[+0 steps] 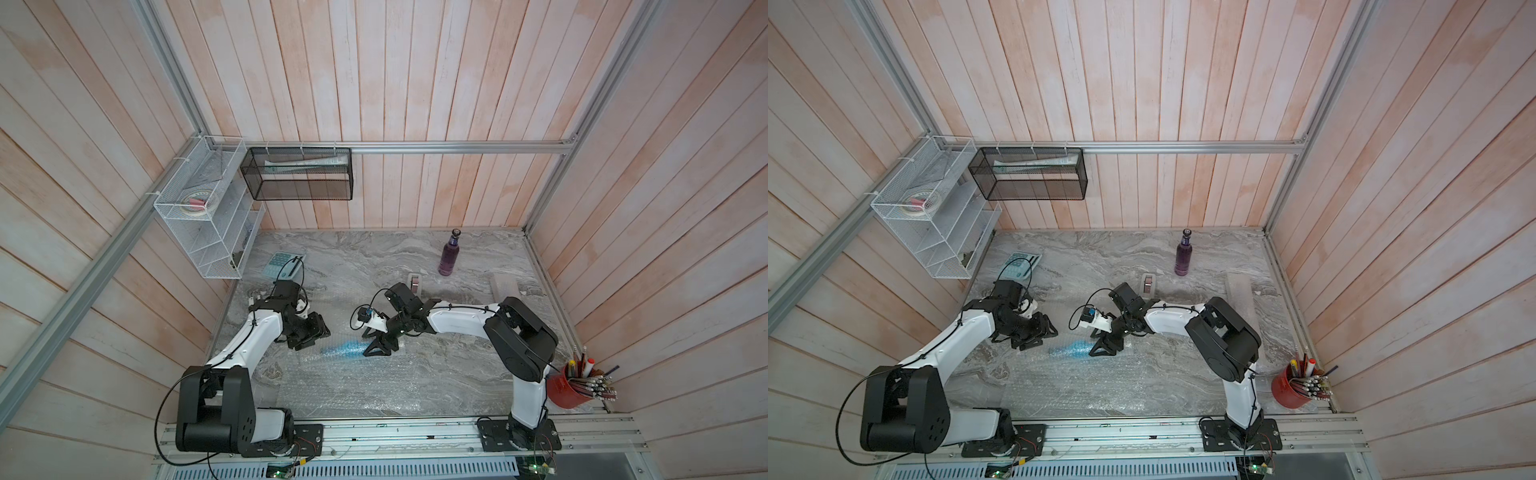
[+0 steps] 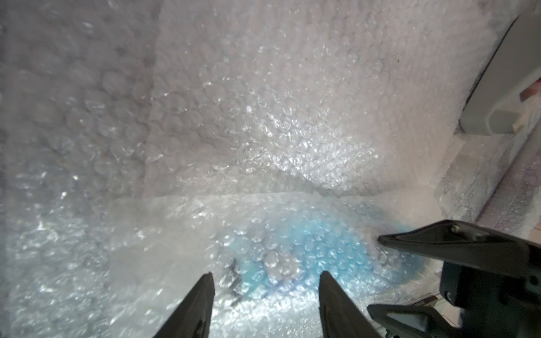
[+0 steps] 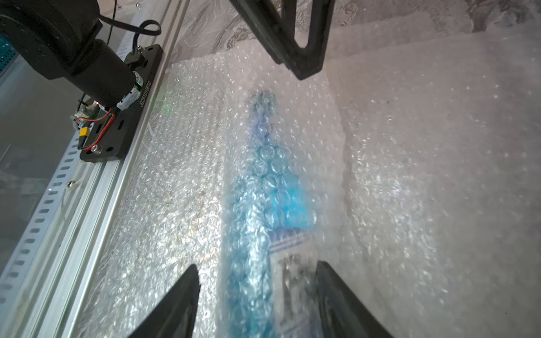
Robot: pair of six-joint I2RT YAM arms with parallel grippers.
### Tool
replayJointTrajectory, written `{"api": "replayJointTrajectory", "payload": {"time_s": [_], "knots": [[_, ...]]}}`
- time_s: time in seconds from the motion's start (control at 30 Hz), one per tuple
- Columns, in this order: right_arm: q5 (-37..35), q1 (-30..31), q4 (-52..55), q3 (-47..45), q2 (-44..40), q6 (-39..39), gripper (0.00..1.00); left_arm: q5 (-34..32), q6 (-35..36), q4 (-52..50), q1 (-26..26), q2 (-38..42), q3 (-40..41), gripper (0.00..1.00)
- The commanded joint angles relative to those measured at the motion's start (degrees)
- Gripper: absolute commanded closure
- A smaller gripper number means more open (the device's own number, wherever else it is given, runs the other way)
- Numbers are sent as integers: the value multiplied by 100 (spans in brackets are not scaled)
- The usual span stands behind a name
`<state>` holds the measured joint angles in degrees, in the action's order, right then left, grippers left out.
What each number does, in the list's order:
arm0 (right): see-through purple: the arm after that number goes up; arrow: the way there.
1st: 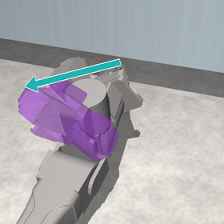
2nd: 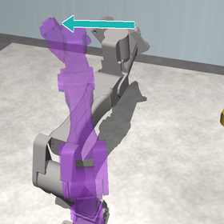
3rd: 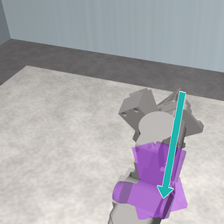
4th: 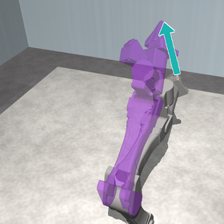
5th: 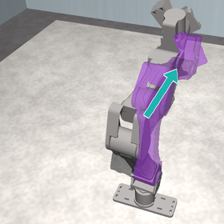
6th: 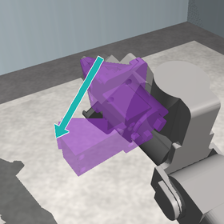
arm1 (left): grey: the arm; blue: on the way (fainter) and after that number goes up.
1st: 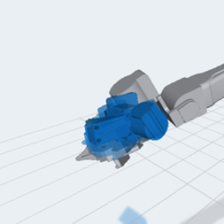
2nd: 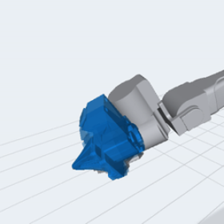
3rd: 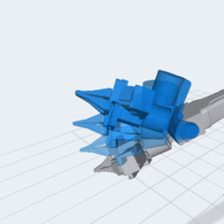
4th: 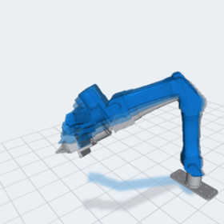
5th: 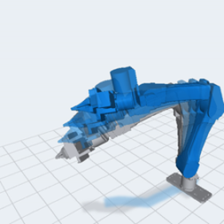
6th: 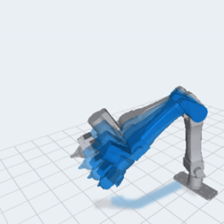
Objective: Wrap wine bottles in bubble wrap
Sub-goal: Wrap the wine bottle in bubble wrap.
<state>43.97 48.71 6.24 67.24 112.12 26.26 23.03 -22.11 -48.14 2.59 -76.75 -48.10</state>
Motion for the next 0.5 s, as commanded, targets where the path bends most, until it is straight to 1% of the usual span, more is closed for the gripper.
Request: {"api": "replayJointTrajectory", "payload": {"time_s": [0.0,0.1,0.2,0.27,0.4,0.47], "knots": [[50,110,772,212,179,346,35,-123,9,-220,14,259,-167,40],[-114,247,1022,174,116,516,35,-49,-26,-171,14,406,-301,39],[-259,353,1029,51,-19,523,34,124,-113,-138,20,433,-363,39],[-370,414,975,-47,-76,503,34,211,-130,-126,13,441,-353,39],[-845,455,645,-276,-68,470,34,268,-36,-122,14,530,-324,39],[-925,455,494,-350,-59,435,34,291,25,-66,14,614,-332,39]]}}
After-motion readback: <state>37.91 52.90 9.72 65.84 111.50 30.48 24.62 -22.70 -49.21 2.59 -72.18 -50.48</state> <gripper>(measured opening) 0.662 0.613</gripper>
